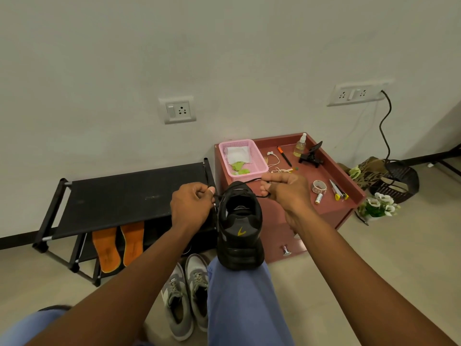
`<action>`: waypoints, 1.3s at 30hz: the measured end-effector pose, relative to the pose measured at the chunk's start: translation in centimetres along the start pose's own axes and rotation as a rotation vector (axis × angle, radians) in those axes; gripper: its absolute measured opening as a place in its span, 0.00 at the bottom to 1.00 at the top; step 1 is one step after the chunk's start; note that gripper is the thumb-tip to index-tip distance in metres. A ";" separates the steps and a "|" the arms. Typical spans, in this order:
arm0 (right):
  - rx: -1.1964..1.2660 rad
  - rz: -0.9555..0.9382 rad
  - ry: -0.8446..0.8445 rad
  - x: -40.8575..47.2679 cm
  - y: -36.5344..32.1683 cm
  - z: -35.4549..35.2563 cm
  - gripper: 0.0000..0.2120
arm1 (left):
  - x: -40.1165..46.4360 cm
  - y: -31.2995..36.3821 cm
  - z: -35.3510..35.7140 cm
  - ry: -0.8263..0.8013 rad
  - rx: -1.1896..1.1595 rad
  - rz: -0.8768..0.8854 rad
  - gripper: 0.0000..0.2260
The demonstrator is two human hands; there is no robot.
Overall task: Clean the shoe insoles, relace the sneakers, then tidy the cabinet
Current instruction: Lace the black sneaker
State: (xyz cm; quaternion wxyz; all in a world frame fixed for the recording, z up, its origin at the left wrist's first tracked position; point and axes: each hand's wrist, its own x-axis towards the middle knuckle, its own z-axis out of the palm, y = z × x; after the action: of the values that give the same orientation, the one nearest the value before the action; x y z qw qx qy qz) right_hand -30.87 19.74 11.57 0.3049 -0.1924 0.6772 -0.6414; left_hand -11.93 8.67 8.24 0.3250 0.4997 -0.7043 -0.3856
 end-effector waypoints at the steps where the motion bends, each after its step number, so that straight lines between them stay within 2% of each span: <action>1: 0.006 0.001 -0.002 0.0 -0.1 0.0 0.11 | 0.0 0.0 -0.1 0.003 -0.006 -0.007 0.11; 5: -0.014 -0.017 -0.010 0.1 -0.2 0.4 0.11 | 0.0 0.8 -0.2 0.026 -0.117 -0.054 0.09; 8: -0.075 -0.030 -0.079 0.3 -0.4 1.0 0.09 | 0.5 2.1 -0.4 0.034 -0.197 -0.053 0.06; 12: -0.198 -0.099 -0.204 0.3 -0.8 2.5 0.08 | 1.4 4.8 -0.1 0.006 -0.189 0.046 0.03; 15: -0.258 -0.180 -0.286 0.3 -1.1 4.0 0.08 | 1.5 6.7 0.4 -0.085 -0.134 0.175 0.05; 18: -0.307 -0.207 -0.265 0.1 -1.8 4.8 0.07 | 1.2 7.8 0.5 -0.151 -0.060 0.337 0.08; 21: -0.310 -0.209 -0.237 0.4 -1.8 4.9 0.03 | 1.1 7.7 0.4 -0.131 -0.030 0.383 0.11; 24: -0.342 -0.249 -0.214 0.6 -2.1 4.4 0.11 | 0.6 6.5 0.1 -0.038 0.033 0.369 0.11; 26: -0.347 -0.271 -0.225 0.6 -2.8 4.0 0.12 | 0.4 5.5 -0.3 -0.123 0.057 0.358 0.10; 29: -0.374 -0.300 -0.240 0.9 -4.0 3.6 0.10 | 0.3 4.7 -0.6 -0.433 0.232 0.507 0.09; 30: -0.384 -0.314 -0.244 1.0 -4.4 3.5 0.09 | 0.3 4.7 -0.6 -0.487 0.274 0.531 0.10; 34: -0.364 -0.346 -0.236 1.3 -6.1 3.3 0.04 | 0.5 5.3 -0.2 -0.437 0.317 0.450 0.24; 36: -0.338 -0.362 -0.226 1.3 -7.1 3.1 0.03 | 0.5 5.6 0.0 -0.469 0.316 0.370 0.30; 37: -0.325 -0.369 -0.225 1.2 -7.5 3.1 0.02 | 0.6 5.6 0.2 -0.489 0.297 0.336 0.30; 39: -0.299 -0.373 -0.222 1.1 -8.1 3.0 0.02 | 0.7 5.3 0.4 -0.506 0.218 0.290 0.23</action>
State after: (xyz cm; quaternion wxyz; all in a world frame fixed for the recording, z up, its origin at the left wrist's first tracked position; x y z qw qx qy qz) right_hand -30.81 15.94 19.41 0.2221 -0.4261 0.6797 -0.5542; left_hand -14.86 9.20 12.72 0.1356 0.3140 -0.8640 -0.3696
